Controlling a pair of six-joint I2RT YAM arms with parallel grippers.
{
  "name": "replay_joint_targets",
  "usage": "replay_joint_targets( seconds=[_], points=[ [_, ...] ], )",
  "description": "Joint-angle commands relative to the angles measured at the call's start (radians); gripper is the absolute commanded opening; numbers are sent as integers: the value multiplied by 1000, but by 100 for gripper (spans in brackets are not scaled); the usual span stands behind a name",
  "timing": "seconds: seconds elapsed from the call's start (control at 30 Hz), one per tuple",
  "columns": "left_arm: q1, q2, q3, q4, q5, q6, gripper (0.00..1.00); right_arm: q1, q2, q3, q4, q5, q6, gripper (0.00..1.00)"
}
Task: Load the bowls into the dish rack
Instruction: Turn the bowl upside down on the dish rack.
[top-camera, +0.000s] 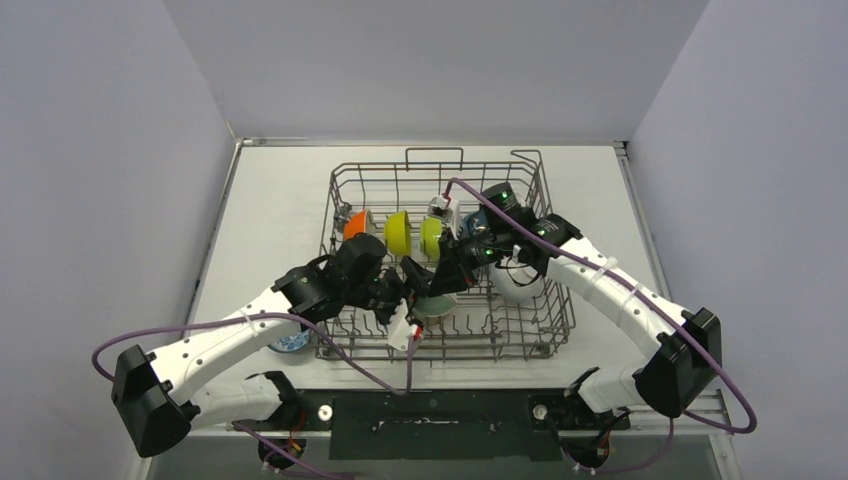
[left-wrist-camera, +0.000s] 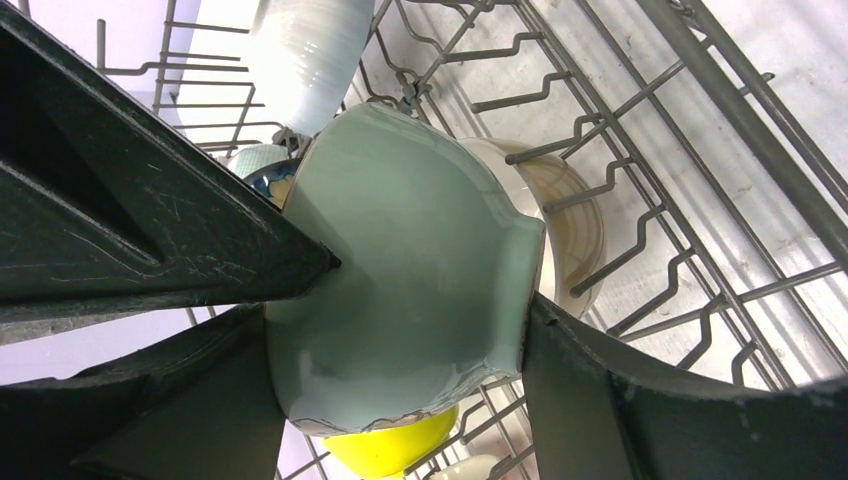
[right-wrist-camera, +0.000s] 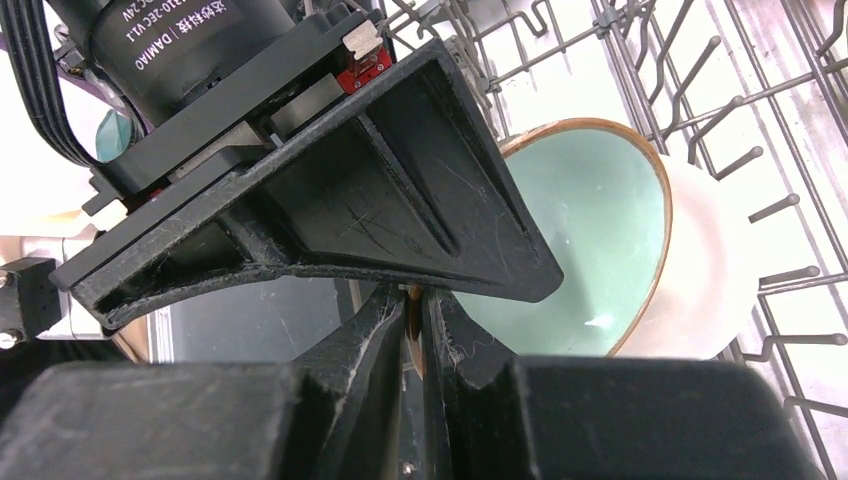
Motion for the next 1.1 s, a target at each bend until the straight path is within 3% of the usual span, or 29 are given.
replay_joint_targets(
  seconds=[0.0,0.17,0.33,0.63,0.77,0.9,1.07],
  points=[
    [-5,-50,-35,96,-18,-66,31,2,-13,67,69,-26,-20,19],
    [-5,-65,-52,178,-90,-231,0,-25,-14,52,91,-3,4,63],
    [-5,-90,-66,252,-147,-381,0,-54,-37,31,147,44,33,84],
    [-4,-166,-116,479,-186,-674,0,-187,-150,1,309,212,167,100],
    [-4,-189,-144,639,-181,-858,0,-238,-228,-20,390,344,233,90],
    [-6,-179,-145,777,-165,-1131,0,-255,-288,-20,416,489,254,90],
    [-8,-117,-118,905,-177,-1603,0,-258,-341,-20,414,583,260,90]
  ],
)
